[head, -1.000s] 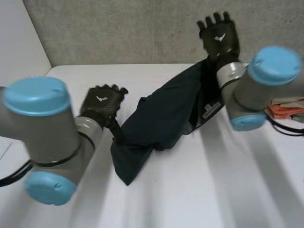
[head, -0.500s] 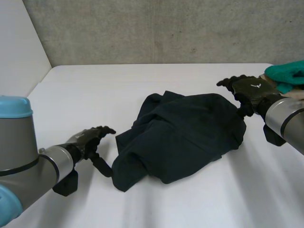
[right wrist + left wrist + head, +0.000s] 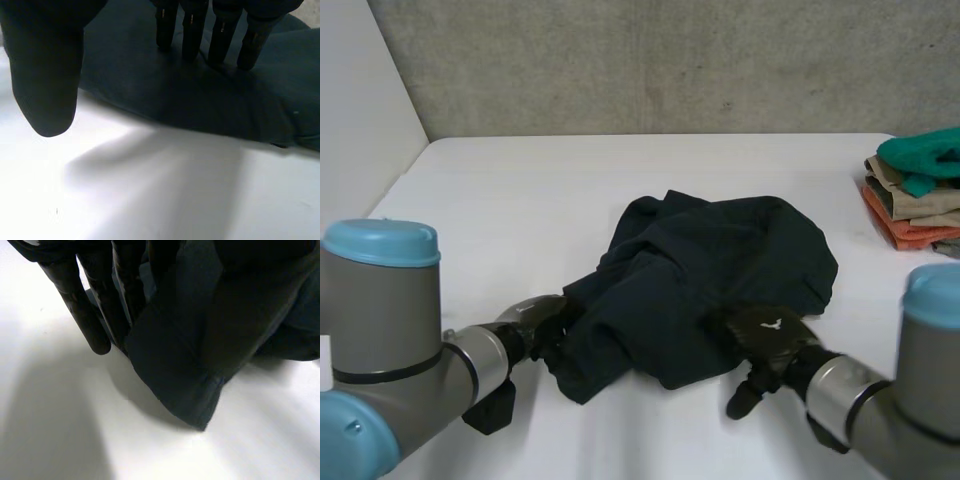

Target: Fold the laundry.

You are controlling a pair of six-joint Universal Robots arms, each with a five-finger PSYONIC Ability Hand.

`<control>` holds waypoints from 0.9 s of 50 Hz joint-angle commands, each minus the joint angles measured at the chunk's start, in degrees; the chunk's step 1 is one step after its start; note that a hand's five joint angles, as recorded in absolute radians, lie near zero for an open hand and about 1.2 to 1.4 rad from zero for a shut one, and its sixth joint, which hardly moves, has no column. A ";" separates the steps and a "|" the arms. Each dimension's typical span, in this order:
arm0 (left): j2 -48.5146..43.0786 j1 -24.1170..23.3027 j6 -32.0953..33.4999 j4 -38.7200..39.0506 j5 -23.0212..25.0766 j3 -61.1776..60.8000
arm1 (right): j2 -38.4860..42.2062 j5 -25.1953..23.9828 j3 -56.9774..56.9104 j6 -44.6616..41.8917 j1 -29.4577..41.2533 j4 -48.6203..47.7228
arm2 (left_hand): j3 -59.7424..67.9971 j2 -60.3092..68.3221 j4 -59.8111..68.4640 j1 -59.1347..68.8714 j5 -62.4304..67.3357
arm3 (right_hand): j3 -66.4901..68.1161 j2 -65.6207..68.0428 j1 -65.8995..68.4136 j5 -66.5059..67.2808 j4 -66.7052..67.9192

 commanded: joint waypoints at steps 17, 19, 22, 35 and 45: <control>11.26 -1.63 4.05 -3.94 -4.53 9.04 | -5.07 13.47 -12.20 -4.81 1.39 -7.81 | 34.93 34.77 35.13 33.30 35.38 | 61.60 61.92 62.37 61.36 61.66; 14.44 -1.28 4.23 -4.65 -4.53 9.92 | -7.90 11.88 -15.10 -7.10 -0.29 -4.46 | 34.93 34.77 35.13 33.30 35.38 | 61.60 61.92 62.37 61.36 61.66; 20.16 -1.19 4.49 -5.10 -4.53 12.11 | -11.78 7.58 -22.66 -10.10 -4.42 2.84 | 34.93 34.77 35.13 33.30 35.38 | 61.60 61.92 62.37 61.36 61.66; 18.95 -4.35 6.69 -6.50 -4.79 16.69 | 3.85 -5.53 -54.66 -18.88 -6.45 25.08 | 34.93 34.77 35.13 33.30 35.38 | 61.60 61.92 62.37 61.36 61.66; 1.37 -5.58 10.29 -4.75 -9.62 15.72 | 22.04 -1.40 -54.76 -35.58 -1.97 20.53 | 34.93 34.77 35.13 33.30 35.38 | 61.60 61.92 62.37 61.36 61.66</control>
